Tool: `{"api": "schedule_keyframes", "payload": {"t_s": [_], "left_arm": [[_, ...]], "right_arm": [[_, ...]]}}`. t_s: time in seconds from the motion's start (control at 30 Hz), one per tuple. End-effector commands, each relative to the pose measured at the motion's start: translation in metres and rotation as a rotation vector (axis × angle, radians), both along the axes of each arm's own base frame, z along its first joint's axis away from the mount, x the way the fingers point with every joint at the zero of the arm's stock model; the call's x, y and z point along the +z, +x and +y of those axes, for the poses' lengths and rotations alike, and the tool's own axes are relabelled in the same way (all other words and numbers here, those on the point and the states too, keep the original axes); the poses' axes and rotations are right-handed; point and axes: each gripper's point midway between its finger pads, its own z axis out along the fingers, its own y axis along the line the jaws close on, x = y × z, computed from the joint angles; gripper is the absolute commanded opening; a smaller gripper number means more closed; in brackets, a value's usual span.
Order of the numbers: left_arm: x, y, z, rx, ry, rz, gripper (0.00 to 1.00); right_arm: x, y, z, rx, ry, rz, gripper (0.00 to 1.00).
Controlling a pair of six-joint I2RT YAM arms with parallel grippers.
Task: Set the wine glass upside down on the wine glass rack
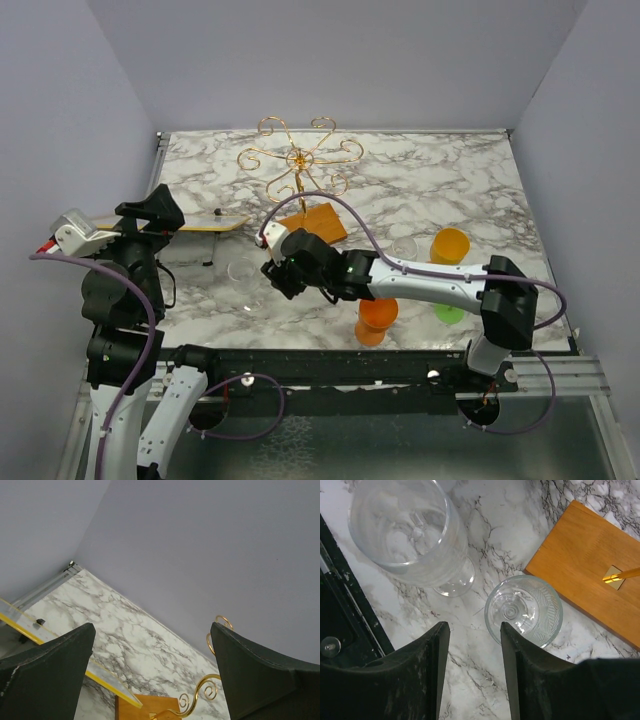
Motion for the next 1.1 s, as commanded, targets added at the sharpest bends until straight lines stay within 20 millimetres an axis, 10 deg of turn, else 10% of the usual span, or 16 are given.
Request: {"api": "schedule_keyframes", "payload": {"t_s": [0.0,0.2,0.63,1.07], "left_arm": [[-0.01,0.0,0.004,0.023,0.002,0.032,0.99],[-0.011,0.001,0.004,0.025,0.012,0.039,0.99],[-0.015,0.004,-0.001,0.0,0.004,0.047,0.99],[-0.006,0.0,-0.022,-0.123,-0.054,0.008,0.99]], "right_arm": [[-0.012,0.011,0.01,-0.015,-0.033,-0.037,0.5],[-0.04,0.012,0.007,-0.03,-0.107,-0.01,0.45],[-0.041,-0.004,-0.003,0.06,-0.156,0.023,0.01],[0.058,-0.023,-0.032,0.072,0.162,-0.081,0.01]]}}
